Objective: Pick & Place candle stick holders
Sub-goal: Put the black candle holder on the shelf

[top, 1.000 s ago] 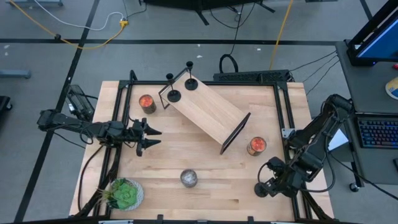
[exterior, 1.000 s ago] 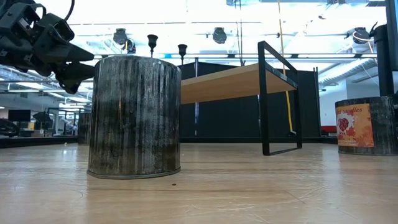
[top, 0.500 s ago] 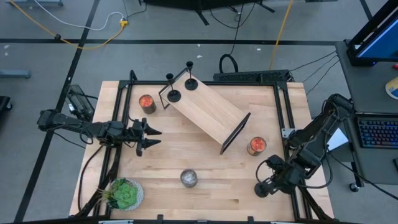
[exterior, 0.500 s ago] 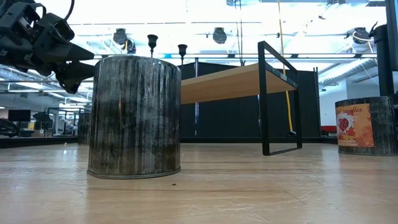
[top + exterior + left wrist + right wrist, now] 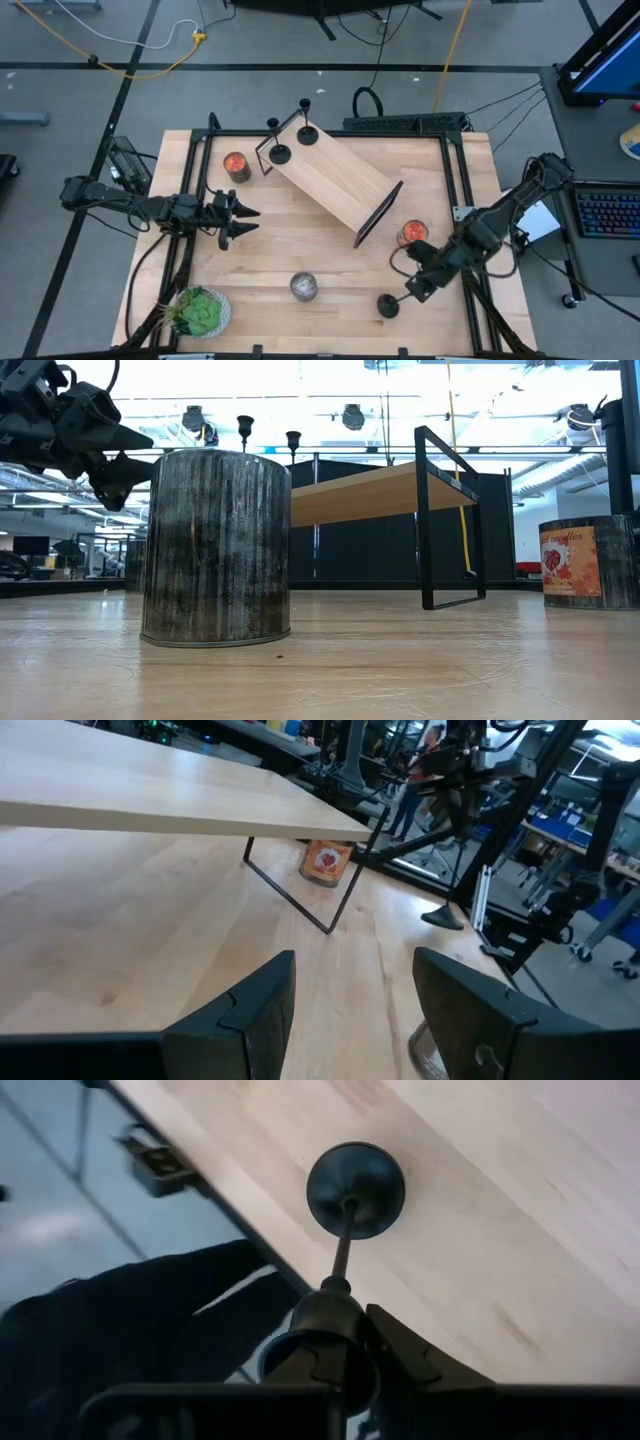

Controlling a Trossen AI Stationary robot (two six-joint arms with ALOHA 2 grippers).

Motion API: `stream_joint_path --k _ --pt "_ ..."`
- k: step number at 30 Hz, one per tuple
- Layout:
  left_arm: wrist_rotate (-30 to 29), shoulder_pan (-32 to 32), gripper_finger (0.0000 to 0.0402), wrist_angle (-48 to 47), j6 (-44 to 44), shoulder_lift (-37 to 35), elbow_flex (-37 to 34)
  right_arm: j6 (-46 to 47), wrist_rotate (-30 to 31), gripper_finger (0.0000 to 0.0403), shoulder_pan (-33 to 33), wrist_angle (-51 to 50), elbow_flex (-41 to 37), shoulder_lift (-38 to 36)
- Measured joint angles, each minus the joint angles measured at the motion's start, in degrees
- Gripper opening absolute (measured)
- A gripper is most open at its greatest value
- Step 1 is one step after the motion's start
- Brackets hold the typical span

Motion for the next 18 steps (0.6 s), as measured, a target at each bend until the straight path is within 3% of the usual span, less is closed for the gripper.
stream_joint_path --k 12,18 --pt "0.0 0.01 0.0209 0.02 -0.1 -0.02 0.0 -14.41 -3.2 0.0012 -10.63 14.44 0.48 -0.02" --pt "-0.04 0.01 0.0209 0.02 -0.43 -0.01 0.0 -20.61 -4.39 0.0012 -15.16 14.35 5.39 -0.02"
